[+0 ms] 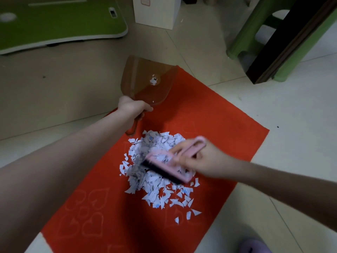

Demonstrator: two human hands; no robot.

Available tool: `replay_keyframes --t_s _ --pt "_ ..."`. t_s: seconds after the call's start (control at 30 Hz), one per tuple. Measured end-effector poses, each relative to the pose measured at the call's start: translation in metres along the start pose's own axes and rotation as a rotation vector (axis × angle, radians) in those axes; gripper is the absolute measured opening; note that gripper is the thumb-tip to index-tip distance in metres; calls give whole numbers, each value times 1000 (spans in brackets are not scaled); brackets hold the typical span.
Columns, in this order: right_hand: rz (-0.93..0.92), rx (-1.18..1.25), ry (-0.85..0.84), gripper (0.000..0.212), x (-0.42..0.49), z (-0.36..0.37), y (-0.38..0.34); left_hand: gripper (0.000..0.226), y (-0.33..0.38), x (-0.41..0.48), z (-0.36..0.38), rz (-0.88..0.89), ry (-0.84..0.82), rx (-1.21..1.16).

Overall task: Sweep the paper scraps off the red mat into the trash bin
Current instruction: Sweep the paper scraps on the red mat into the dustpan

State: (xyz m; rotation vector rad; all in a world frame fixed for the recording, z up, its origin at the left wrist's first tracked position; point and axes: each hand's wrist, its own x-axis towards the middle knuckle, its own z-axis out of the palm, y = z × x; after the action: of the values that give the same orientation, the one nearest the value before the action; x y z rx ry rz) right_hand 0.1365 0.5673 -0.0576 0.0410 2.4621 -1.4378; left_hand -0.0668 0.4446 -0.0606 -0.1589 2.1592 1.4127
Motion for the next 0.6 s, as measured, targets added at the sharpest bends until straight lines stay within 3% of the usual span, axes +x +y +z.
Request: replay_keyframes --t_s 0.1,0.23,0.43,0.6 --pt "-17 27 -178 21 -12 50 1 32 3 -3 1 -3 -7 0" --pt "1 43 -228 18 -5 86 0 33 0 -6 0 -4 -14 6" --pt "45 -145 -63 21 19 62 -3 33 0 -7 -2 3 2 17" --pt "-104 -45 100 20 10 15 -24 31 -1 -7 -3 6 0 24"
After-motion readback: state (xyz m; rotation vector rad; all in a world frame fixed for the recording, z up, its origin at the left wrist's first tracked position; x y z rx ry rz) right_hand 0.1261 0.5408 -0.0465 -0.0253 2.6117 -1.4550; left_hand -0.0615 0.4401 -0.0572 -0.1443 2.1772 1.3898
